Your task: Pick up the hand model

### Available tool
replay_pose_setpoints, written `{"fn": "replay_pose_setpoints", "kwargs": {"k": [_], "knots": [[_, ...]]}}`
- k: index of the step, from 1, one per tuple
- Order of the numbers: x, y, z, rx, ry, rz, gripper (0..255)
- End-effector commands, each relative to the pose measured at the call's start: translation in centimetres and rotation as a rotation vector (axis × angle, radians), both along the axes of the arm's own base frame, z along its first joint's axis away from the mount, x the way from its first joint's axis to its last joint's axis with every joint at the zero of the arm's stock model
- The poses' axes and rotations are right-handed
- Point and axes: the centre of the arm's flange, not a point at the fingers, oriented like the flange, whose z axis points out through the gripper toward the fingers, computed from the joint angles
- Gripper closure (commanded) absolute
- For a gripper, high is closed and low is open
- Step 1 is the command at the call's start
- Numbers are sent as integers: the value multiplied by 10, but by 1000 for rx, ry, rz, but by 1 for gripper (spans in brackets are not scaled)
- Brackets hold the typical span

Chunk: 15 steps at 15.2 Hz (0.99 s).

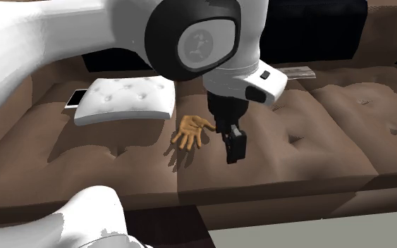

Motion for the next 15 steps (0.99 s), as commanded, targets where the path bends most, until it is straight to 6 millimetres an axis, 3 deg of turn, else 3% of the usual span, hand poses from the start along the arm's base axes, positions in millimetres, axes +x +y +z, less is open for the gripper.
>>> {"fn": "replay_pose_setpoints", "kwargs": {"k": [1, 8, 15], "knots": [[-2, 20, -20, 5, -6, -54, 0], [13, 92, -74, 20, -24, -225, 0], [41, 161, -126, 35, -42, -396, 0]]}}
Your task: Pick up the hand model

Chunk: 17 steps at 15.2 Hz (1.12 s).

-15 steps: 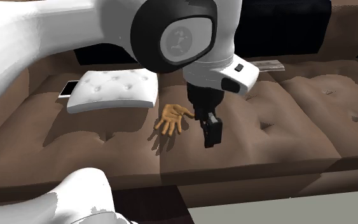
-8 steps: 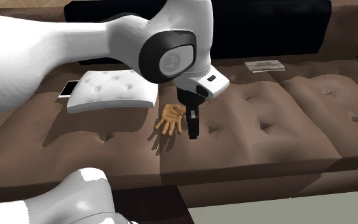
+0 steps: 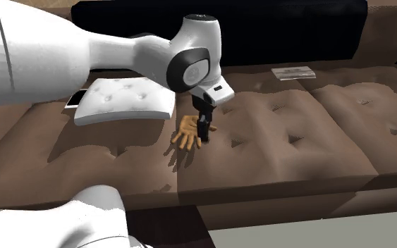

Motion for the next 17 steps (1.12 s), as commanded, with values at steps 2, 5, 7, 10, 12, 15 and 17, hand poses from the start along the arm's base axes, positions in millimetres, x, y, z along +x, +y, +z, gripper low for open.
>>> {"fn": "replay_pose_setpoints", "kwargs": {"k": [2, 5, 7, 10, 12, 15, 17], "knots": [[17, 30, -21, 9, -9, -77, 0], [34, 58, -43, 16, -17, -151, 0], [47, 76, -57, 20, -22, -200, 0], [67, 101, -78, 27, -30, -273, 0], [72, 106, -88, 28, -31, -289, 0], [72, 106, -104, 28, -31, -289, 0], [72, 106, -114, 28, -31, -289, 0]]}}
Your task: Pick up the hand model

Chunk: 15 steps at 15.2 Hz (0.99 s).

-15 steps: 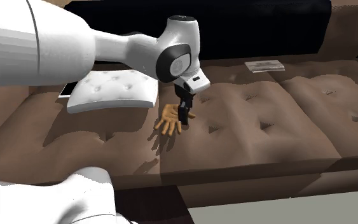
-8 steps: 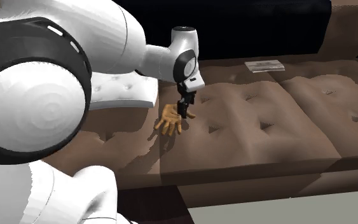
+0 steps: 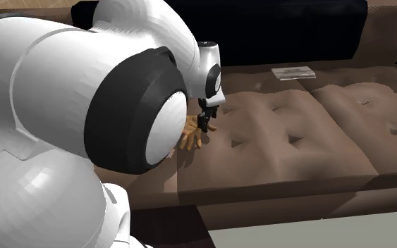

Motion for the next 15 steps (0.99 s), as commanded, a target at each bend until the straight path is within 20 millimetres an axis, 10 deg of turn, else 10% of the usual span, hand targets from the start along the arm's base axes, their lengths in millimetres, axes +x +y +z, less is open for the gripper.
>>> {"fn": "replay_pose_setpoints", "kwargs": {"k": [1, 3, 4, 15], "knots": [[0, 0, -11, 0, -1, 0, 0], [0, 0, -14, 0, 0, 0, 0], [0, 0, -14, 0, 0, 0, 255], [0, 0, -4, 0, -1, 0, 255]]}}
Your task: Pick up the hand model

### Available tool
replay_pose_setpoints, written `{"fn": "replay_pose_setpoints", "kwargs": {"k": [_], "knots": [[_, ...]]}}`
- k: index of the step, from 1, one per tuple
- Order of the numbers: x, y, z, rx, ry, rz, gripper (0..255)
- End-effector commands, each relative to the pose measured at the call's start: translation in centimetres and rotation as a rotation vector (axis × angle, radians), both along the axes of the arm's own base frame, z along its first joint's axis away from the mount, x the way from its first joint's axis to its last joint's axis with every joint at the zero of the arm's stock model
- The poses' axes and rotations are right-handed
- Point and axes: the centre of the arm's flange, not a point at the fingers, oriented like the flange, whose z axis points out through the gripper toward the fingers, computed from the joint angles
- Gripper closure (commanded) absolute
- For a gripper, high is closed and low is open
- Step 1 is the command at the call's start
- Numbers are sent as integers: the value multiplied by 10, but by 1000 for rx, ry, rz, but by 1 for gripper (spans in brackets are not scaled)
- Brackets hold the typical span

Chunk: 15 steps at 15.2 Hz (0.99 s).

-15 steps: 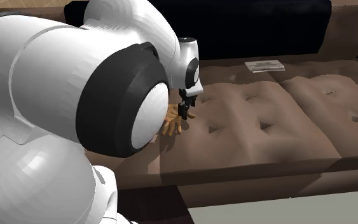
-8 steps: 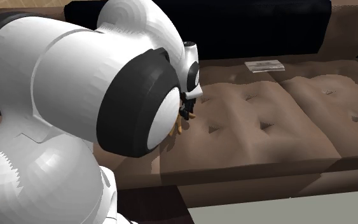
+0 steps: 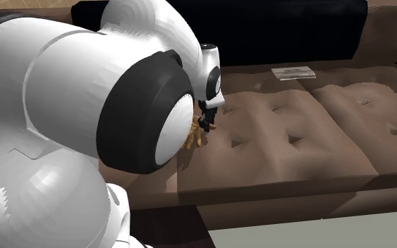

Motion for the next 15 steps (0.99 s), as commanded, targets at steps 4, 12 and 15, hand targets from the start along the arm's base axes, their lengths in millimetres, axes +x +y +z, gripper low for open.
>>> {"fn": "replay_pose_setpoints", "kwargs": {"k": [4, 12, 15], "knots": [[1, -1, 25, 0, 0, 0, 255], [1, -1, 67, 0, 0, 0, 255], [1, -1, 73, 0, 0, 0, 255]]}}
